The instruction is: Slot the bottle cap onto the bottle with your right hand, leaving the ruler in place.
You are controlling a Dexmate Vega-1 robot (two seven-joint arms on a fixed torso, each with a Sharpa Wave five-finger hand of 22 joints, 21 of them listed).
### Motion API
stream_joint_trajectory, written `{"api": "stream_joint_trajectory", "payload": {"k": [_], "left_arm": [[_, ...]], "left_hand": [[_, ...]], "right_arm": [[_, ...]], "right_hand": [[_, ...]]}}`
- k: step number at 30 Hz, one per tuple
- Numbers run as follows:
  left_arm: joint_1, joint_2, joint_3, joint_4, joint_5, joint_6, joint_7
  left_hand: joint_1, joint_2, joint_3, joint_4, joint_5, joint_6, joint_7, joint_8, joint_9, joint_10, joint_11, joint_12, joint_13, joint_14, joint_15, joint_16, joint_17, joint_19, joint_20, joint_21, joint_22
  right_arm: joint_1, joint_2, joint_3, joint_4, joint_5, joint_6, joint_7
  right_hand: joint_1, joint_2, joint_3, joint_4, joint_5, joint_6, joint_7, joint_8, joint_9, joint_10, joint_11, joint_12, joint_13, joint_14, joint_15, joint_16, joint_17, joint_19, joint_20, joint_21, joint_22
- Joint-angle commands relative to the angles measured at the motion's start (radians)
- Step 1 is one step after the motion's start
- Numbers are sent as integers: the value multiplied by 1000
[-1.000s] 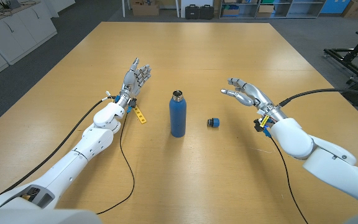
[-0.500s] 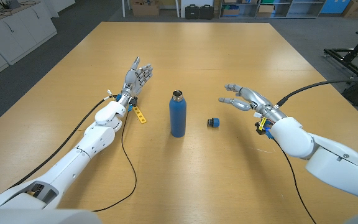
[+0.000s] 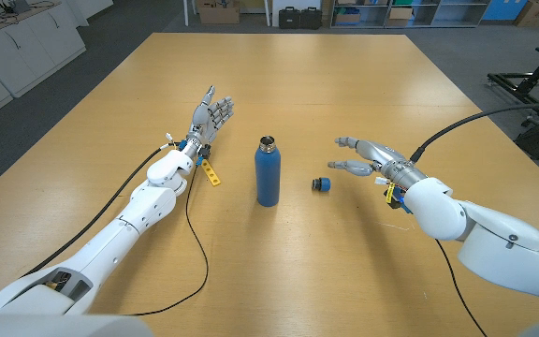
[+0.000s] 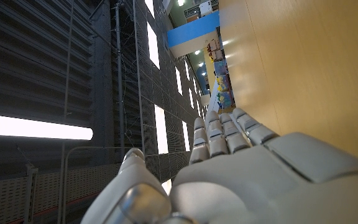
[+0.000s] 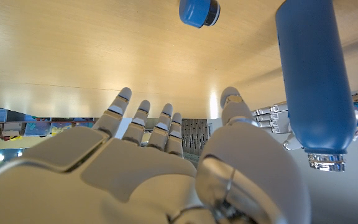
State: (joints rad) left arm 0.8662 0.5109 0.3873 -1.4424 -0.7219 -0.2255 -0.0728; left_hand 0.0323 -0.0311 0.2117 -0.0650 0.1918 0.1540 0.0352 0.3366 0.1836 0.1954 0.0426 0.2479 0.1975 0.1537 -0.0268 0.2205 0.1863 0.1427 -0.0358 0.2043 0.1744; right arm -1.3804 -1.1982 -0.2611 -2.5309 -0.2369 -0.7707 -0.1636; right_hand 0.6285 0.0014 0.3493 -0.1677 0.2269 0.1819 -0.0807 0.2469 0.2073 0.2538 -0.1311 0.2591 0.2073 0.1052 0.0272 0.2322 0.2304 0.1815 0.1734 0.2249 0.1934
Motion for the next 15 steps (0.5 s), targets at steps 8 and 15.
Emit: {"api": "stream_joint_trajectory", "payload": {"k": [8,15], "left_arm": [[-33,-9,18,2,17,25,1],[-50,2,27,1,30,49,1]], "left_hand": [[4,8,7,-2,4,11,-2,0,6,5,0,-1,3,4,-3,0,3,0,-20,-2,4],[4,9,7,-3,4,12,-3,-1,6,5,-1,-2,3,3,-3,-1,3,-4,-20,-3,4]], "right_arm": [[315,-57,-299,-38,-162,-184,264],[363,-67,-368,-79,-230,-260,340]], "right_hand": [[18,-2,2,12,11,3,-10,-9,5,14,-14,8,5,-38,8,-11,11,-44,20,-14,4],[17,-2,1,16,14,4,2,-9,6,27,-20,13,8,-20,-2,-2,15,-37,23,-10,4]]}}
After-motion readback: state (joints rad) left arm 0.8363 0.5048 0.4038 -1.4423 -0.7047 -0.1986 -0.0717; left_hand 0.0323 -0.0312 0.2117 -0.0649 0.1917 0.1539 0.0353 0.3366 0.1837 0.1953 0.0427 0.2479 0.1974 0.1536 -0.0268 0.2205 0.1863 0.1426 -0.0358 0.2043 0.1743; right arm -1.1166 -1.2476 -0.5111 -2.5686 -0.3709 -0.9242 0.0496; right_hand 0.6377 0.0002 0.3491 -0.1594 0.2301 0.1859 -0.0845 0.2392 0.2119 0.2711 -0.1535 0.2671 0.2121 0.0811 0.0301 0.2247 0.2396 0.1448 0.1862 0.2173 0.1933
